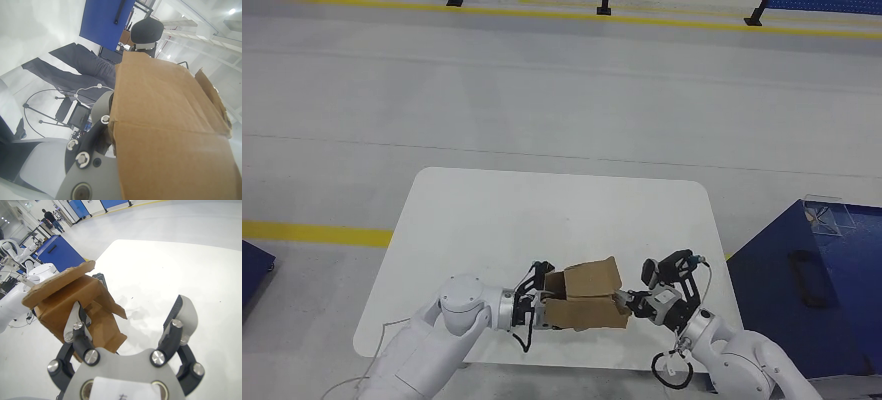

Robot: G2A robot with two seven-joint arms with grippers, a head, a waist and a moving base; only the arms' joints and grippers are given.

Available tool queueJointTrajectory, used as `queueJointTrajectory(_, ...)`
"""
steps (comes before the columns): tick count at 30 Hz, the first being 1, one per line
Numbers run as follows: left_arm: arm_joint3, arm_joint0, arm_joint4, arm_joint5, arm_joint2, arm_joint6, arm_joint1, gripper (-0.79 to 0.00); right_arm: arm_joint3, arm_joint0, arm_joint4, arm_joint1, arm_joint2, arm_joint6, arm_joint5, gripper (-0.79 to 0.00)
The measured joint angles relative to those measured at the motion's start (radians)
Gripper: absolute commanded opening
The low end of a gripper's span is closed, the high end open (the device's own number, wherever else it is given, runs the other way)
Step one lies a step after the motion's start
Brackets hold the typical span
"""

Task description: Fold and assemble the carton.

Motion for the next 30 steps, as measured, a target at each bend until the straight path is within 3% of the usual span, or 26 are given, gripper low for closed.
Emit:
queueJointTrajectory(14, -0.034, 0.053, 0.009, -0.044, -0.073, 0.156, 0.012, -0.785, -0.026, -0.081, -0.003, 0.004, 0.130, 0.005, -0.023, 0.000)
queueJointTrajectory(19, -0.072, 0.079, 0.064, -0.055, -0.079, 0.217, 0.017, -0.785, -0.014, -0.074, -0.087, -0.001, 0.073, 0.004, -0.031, 0.000)
queueJointTrajectory(30, -0.103, 0.097, 0.069, -0.064, -0.067, 0.191, 0.017, -0.785, 0.063, 0.027, -0.162, -0.025, -0.069, -0.021, 0.032, 0.000)
